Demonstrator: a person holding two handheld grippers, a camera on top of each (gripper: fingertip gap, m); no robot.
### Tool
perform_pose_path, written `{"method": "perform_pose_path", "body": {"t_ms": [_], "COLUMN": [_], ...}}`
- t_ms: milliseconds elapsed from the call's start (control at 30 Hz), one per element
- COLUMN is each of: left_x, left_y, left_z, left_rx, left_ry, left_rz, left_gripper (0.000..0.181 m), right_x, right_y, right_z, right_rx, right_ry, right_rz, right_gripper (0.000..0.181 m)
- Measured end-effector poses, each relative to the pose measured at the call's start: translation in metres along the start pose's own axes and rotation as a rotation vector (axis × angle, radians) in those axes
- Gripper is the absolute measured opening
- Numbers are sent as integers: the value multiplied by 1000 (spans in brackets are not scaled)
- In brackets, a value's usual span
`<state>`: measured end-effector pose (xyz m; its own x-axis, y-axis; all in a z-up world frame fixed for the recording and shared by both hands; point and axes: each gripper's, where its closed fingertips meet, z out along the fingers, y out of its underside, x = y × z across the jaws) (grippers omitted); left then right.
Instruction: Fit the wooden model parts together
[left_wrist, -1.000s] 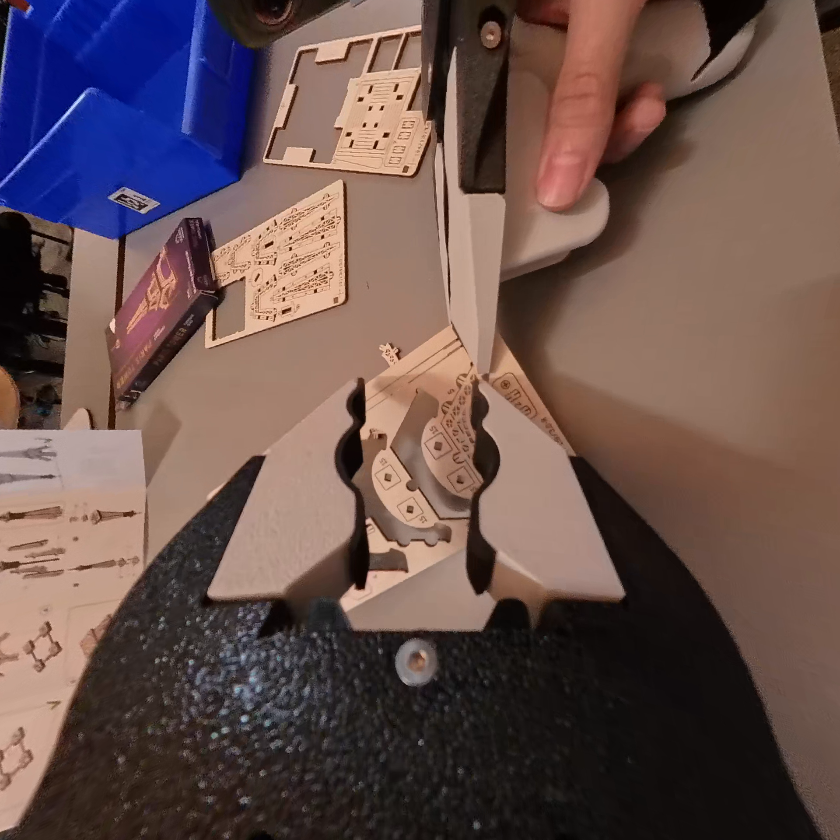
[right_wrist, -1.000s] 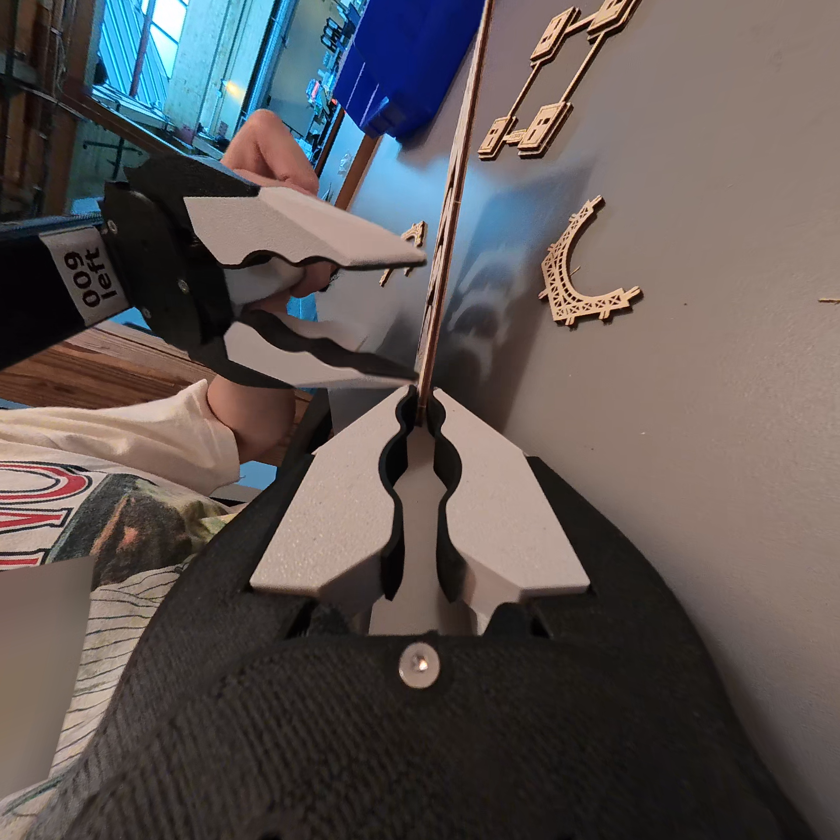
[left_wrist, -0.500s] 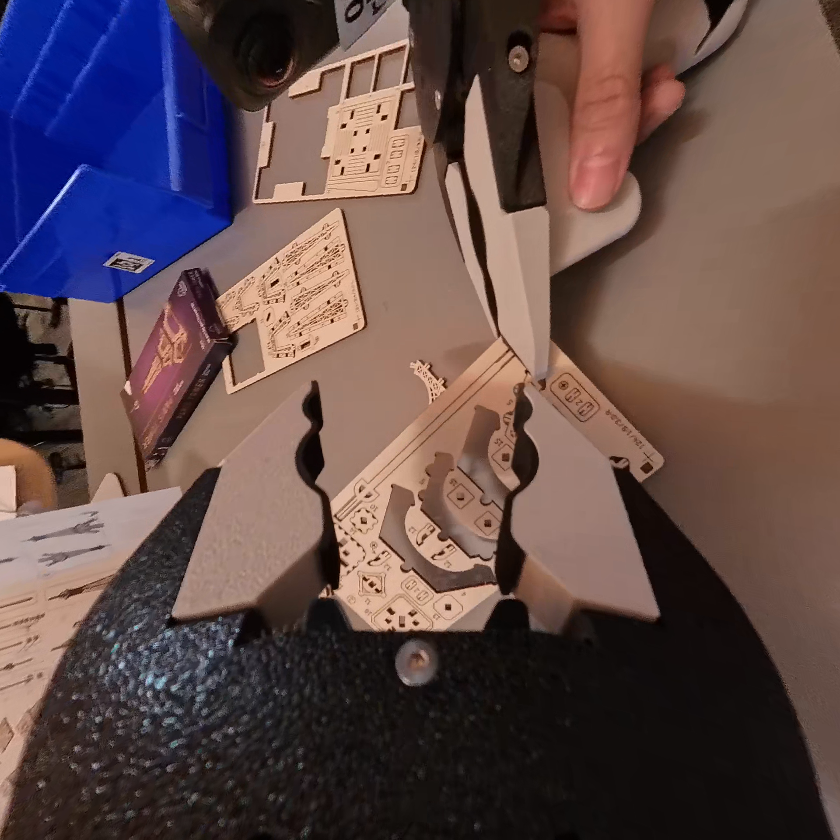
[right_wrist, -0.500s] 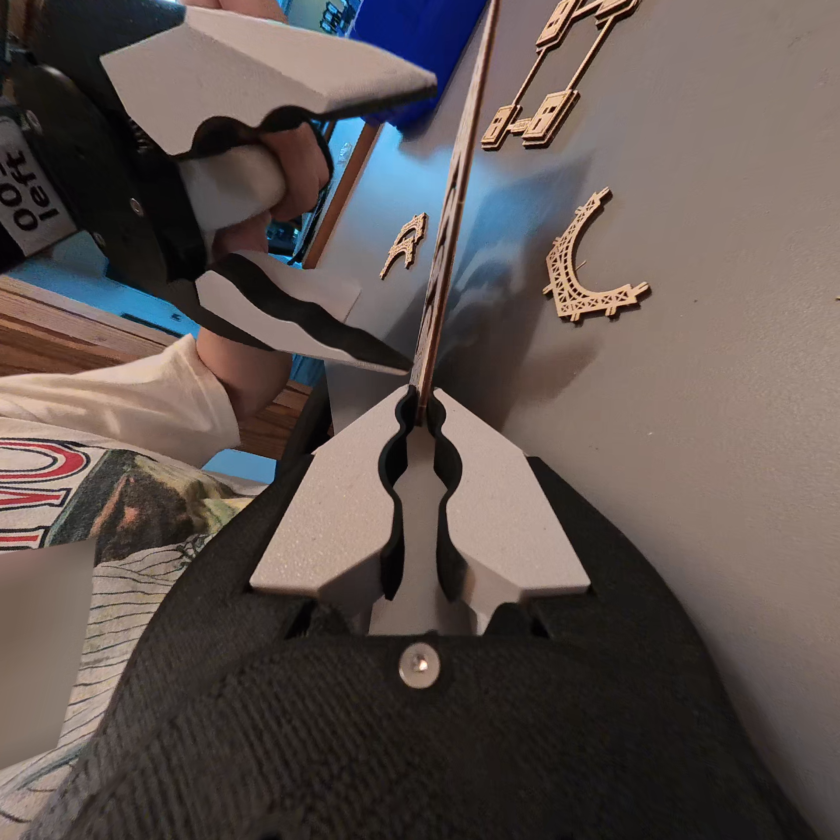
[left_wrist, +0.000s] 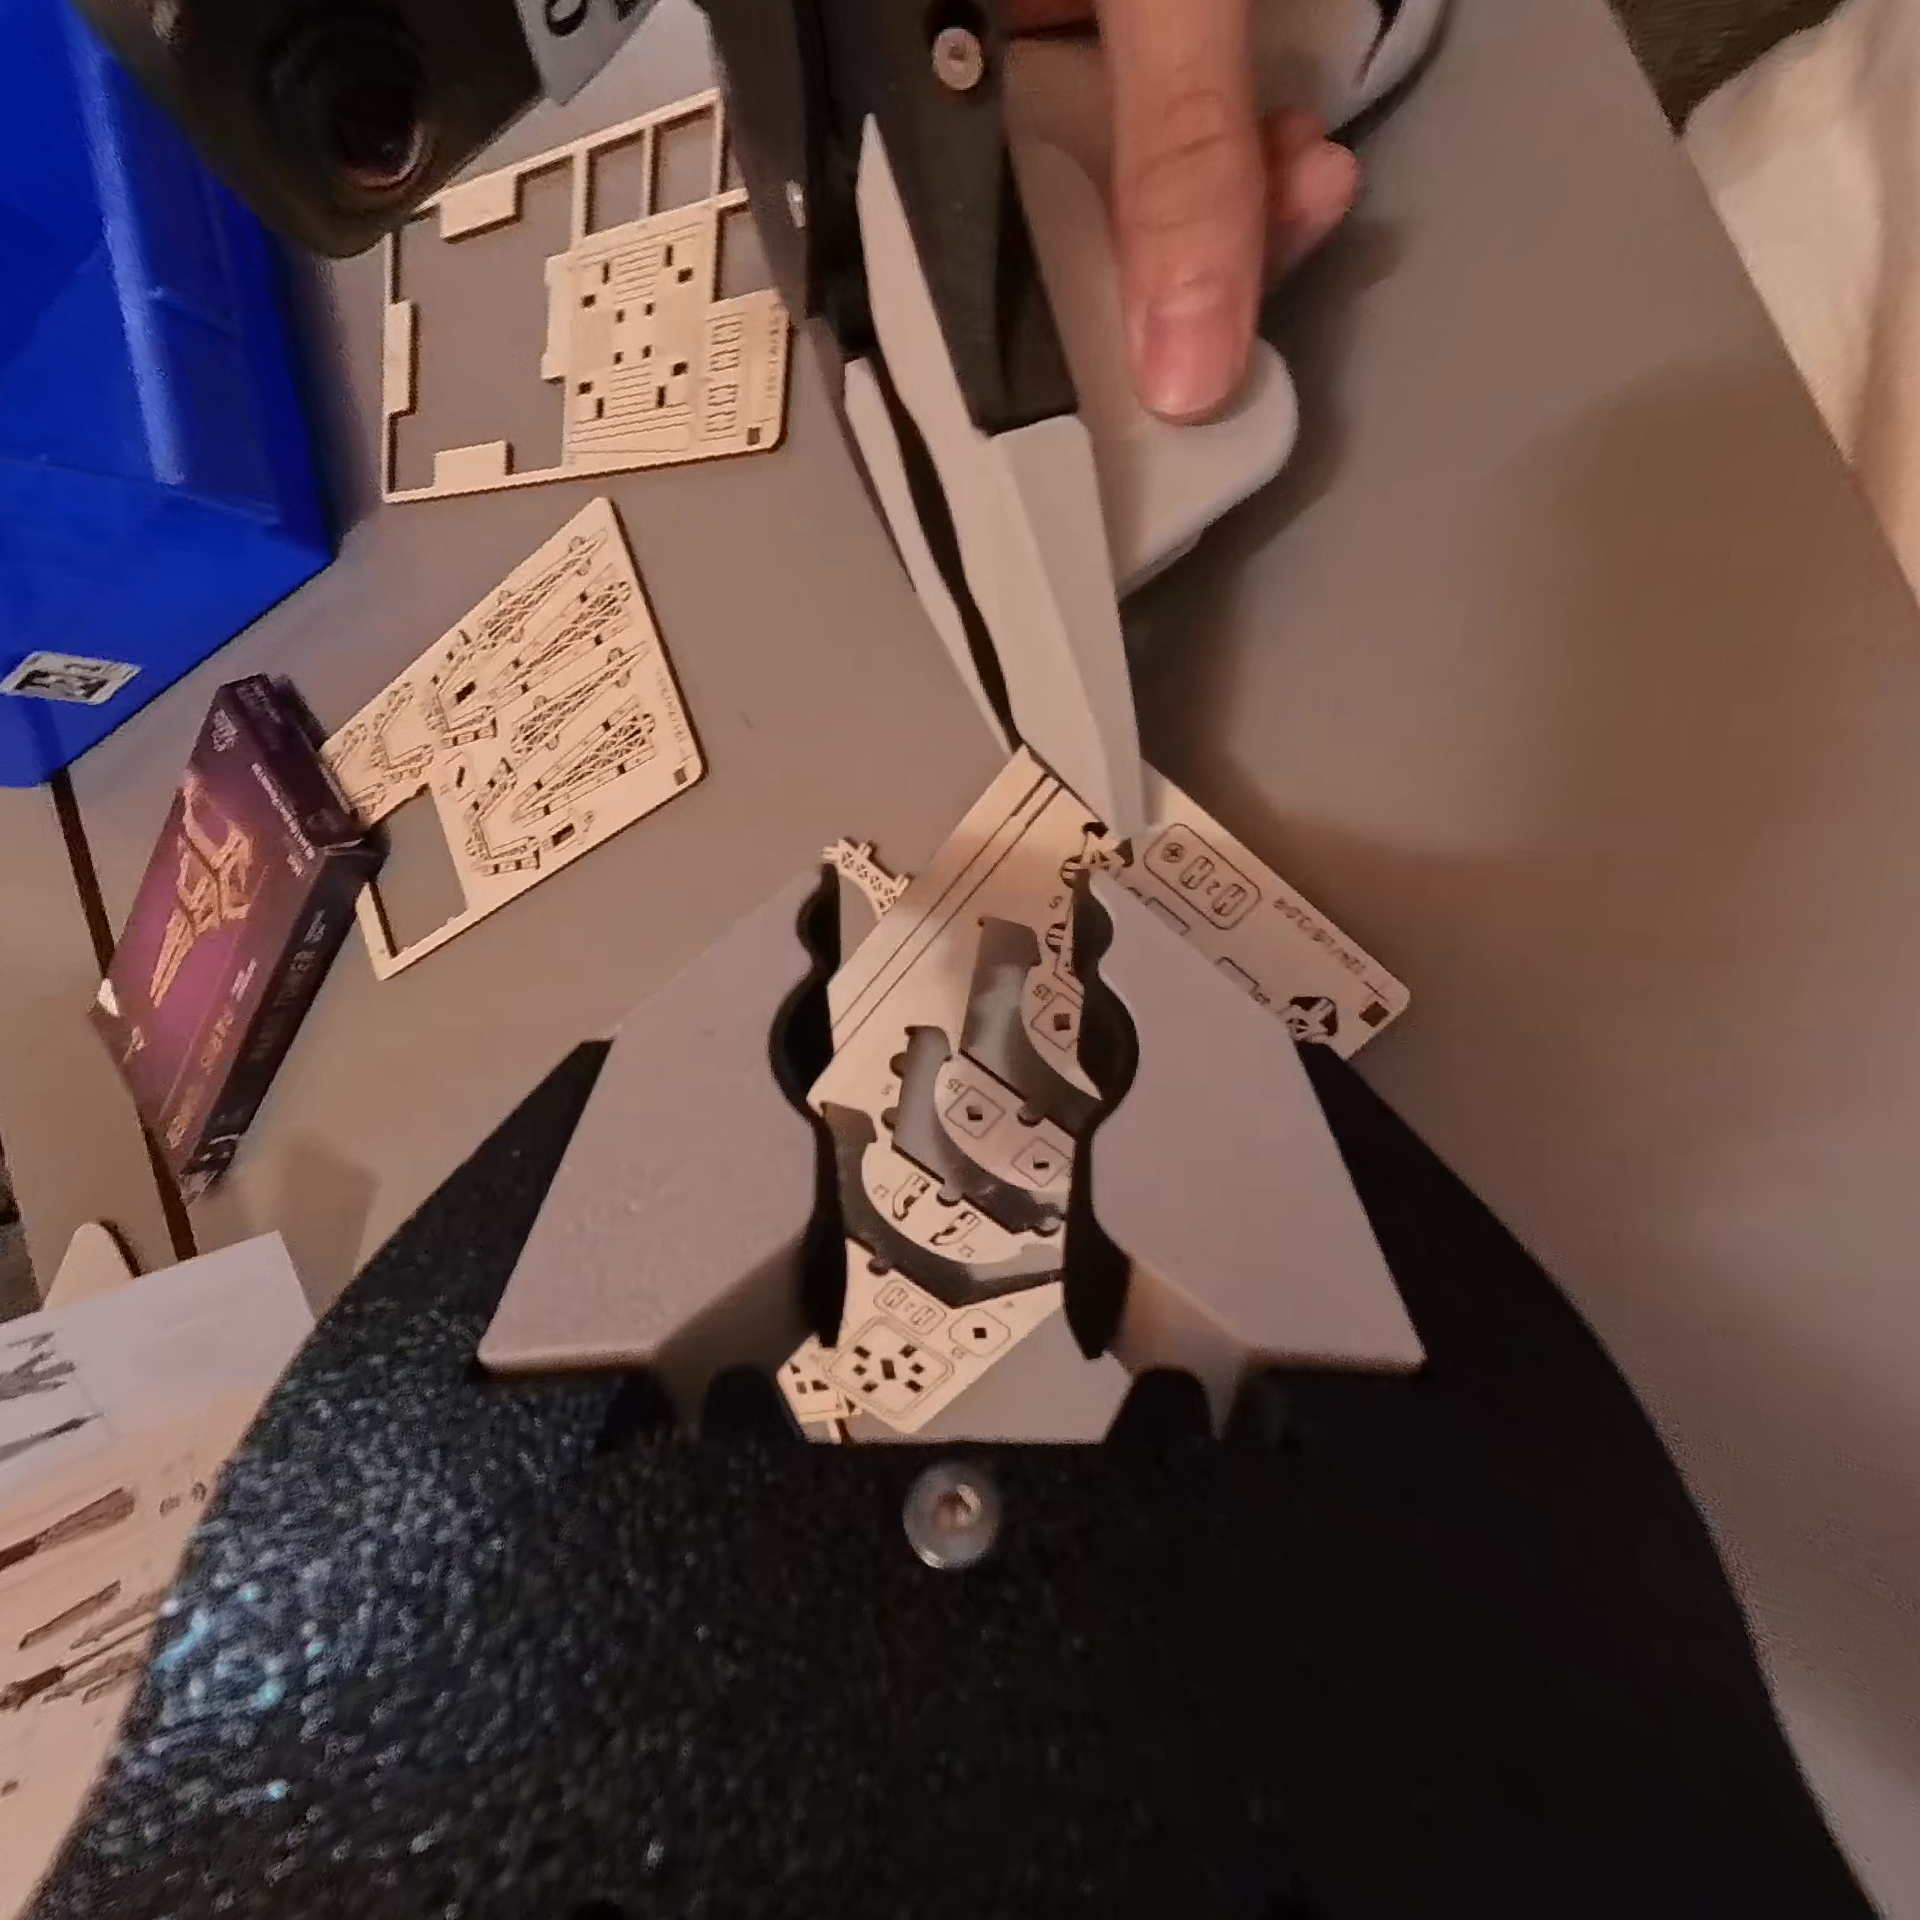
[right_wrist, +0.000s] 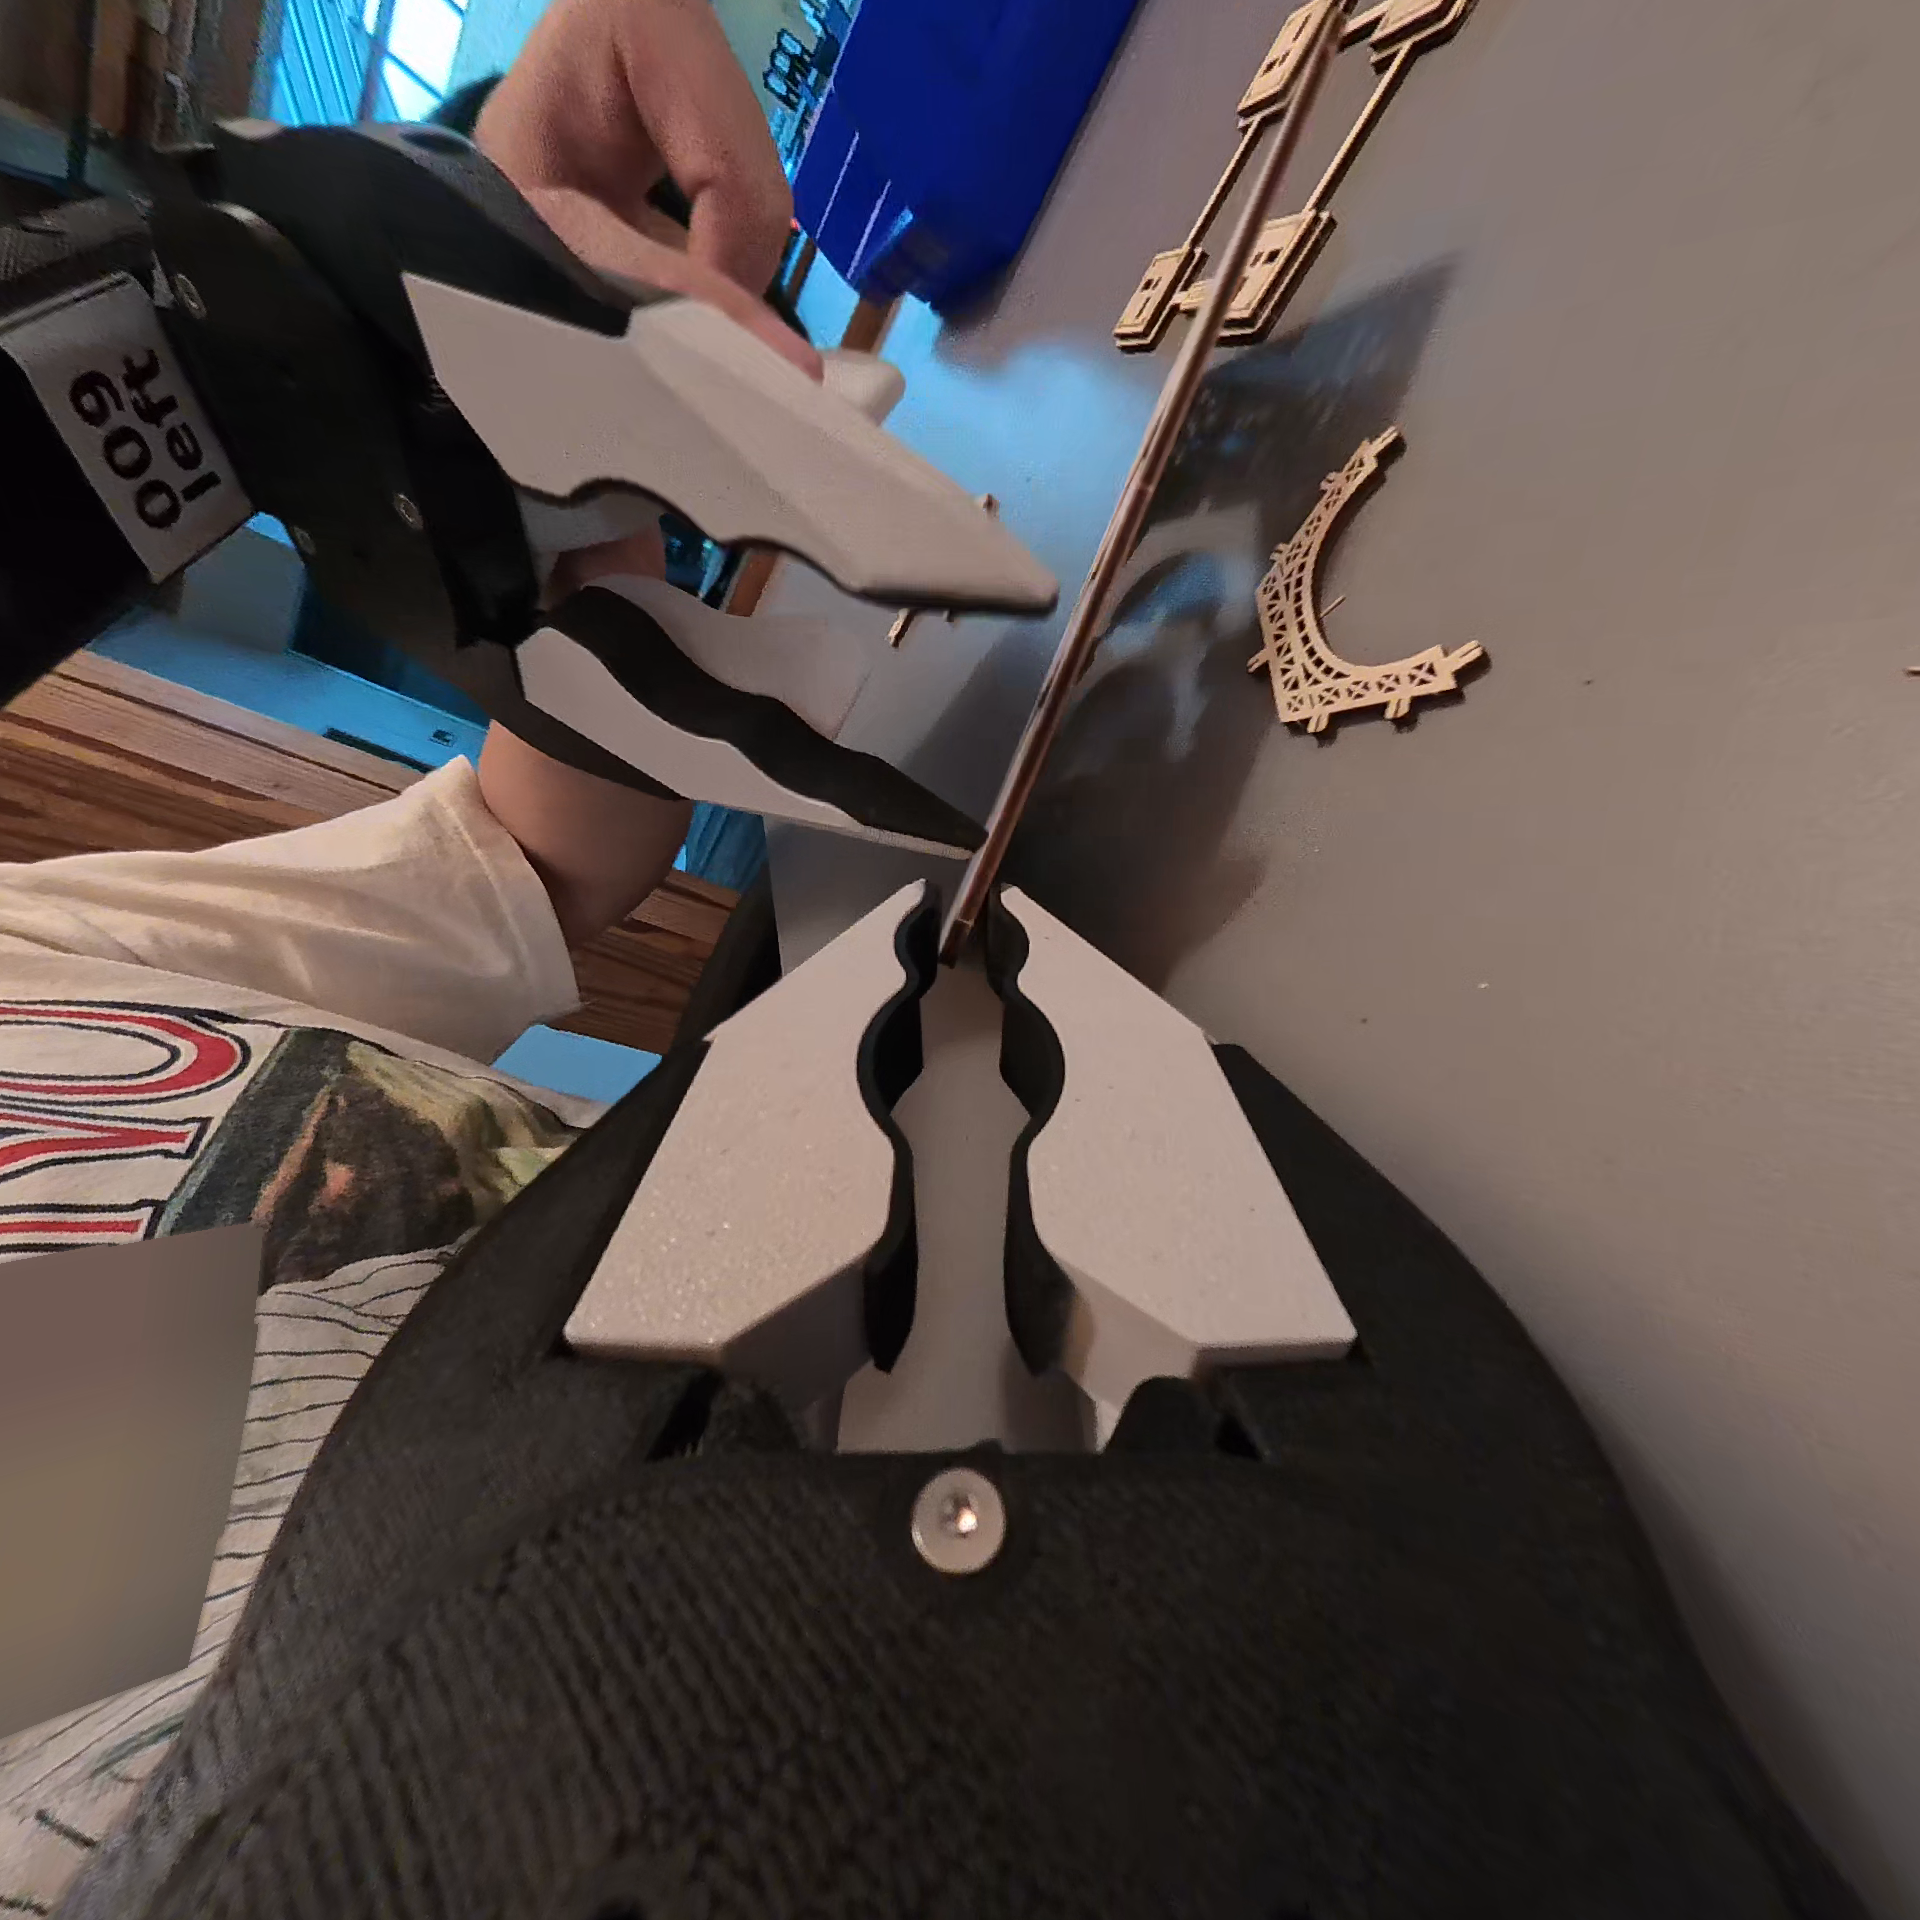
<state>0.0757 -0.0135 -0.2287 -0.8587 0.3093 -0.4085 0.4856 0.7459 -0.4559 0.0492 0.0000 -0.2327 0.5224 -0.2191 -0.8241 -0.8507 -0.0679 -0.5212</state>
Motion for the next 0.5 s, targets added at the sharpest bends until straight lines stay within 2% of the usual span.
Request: {"method": "perform_pose_path", "body": {"t_ms": [100,167,267,367,500], "left_x": [0,3,17,16,15], "left_y": [-1,0,0,2,5], "left_z": [-3,-7,-14,-16,-13], "left_rx": [4,8,11,0,-50], "left_ry": [10,81,340,513,693], "left_rz": [32,25,-87,-169,-272], "left_gripper": [57,59,36,9,6], "right_x": [-2,-5,-8,-11,-11], "right_y": [6,8,9,13,10], "right_z": [3,5,5,7,5], "right_rx": [-41,-62,-67,-90,-68], "right_ry": [6,-7,-17,-30,-28], "right_rz": [-32,-42,-60,-82,-81], "right_gripper": [4,2,2,3,3]}}
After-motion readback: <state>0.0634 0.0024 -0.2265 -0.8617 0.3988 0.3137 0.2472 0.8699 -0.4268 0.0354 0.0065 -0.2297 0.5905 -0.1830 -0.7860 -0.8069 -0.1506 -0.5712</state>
